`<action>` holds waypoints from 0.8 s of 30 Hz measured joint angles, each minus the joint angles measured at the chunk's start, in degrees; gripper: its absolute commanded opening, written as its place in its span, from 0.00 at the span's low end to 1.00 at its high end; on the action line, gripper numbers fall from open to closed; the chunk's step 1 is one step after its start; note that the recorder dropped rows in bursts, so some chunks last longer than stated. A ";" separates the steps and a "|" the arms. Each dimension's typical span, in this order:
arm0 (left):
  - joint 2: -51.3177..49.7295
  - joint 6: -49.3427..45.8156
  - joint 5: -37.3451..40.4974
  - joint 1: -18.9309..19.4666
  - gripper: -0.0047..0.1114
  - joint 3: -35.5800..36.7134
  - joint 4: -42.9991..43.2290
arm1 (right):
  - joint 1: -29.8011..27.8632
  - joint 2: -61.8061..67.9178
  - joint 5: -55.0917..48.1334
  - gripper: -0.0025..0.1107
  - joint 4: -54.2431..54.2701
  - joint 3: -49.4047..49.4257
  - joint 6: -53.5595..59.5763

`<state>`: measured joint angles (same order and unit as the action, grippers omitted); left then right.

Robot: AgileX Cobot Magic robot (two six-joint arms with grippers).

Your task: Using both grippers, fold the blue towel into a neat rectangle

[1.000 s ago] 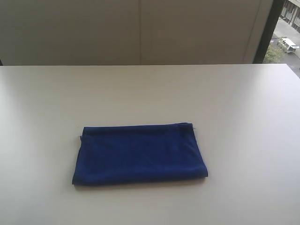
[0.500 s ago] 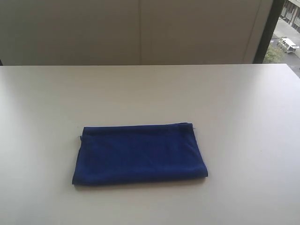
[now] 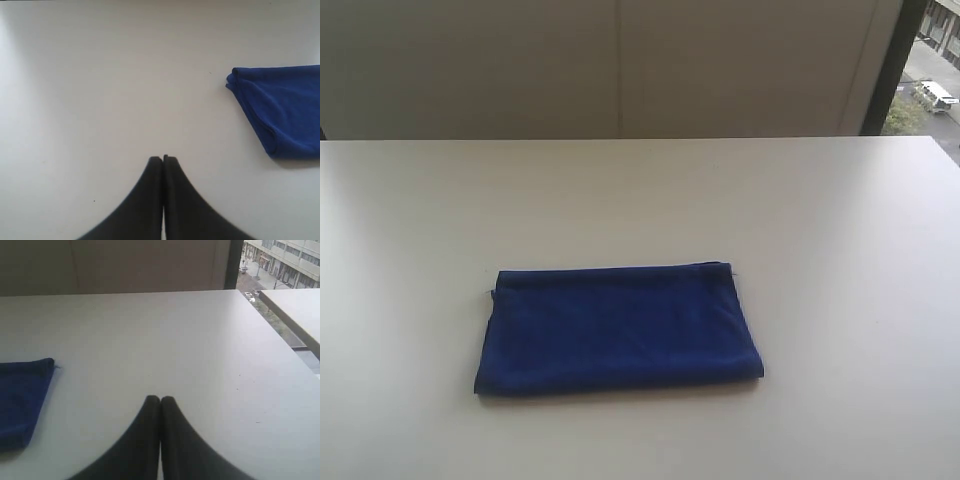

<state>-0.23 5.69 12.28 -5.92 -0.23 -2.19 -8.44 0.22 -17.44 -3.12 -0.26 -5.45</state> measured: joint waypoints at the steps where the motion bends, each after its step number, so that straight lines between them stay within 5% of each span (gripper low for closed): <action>1: 0.00 0.00 0.00 0.09 0.04 0.00 0.00 | 0.00 0.00 0.00 0.02 -0.03 0.00 0.00; 24: 0.00 0.00 0.00 0.22 0.04 0.00 0.00 | 0.00 0.00 0.00 0.02 3.12 0.00 0.00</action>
<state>-0.23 5.69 12.28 -5.70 -0.23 -2.19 -8.44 0.22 -17.44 0.00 -0.26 -5.45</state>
